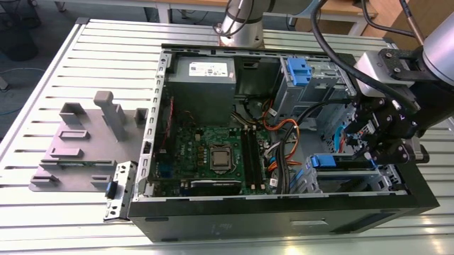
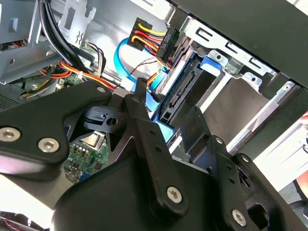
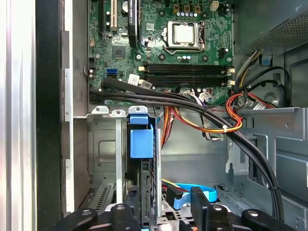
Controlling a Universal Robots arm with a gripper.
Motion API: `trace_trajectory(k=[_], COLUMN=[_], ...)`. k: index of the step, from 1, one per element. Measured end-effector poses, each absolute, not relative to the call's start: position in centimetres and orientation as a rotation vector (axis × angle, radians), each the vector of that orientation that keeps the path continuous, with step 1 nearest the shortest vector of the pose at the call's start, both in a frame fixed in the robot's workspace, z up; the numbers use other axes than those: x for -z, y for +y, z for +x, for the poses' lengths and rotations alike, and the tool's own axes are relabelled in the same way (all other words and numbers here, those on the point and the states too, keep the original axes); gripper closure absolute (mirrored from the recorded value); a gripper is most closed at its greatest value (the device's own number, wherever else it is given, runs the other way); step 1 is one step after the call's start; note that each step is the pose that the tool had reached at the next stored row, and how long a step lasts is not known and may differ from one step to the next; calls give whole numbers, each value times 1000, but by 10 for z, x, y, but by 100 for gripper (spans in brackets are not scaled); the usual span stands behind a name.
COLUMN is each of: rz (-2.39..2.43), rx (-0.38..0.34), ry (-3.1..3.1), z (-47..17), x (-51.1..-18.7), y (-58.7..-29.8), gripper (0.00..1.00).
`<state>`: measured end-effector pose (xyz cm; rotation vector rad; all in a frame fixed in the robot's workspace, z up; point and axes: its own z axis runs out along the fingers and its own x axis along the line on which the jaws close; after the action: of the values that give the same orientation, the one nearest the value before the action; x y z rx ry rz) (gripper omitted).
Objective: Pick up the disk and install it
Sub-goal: 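Insert the first disk wire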
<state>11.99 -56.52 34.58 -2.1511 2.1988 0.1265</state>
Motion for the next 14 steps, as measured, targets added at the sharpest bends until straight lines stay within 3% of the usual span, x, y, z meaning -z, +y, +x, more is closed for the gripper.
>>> trace_trajectory(k=[2, 5, 8, 10, 14], rz=[-2151, -2151, -2151, -2151, -2151], rx=[-126, -126, -126, -126, -126], ry=[2199, 2199, 2199, 2199, 2199], z=[120, 120, 120, 120, 120], x=[-346, -346, -346, -346, -346], y=[-565, -565, -565, -565, -565], gripper=[46, 64, 70, 82, 84])
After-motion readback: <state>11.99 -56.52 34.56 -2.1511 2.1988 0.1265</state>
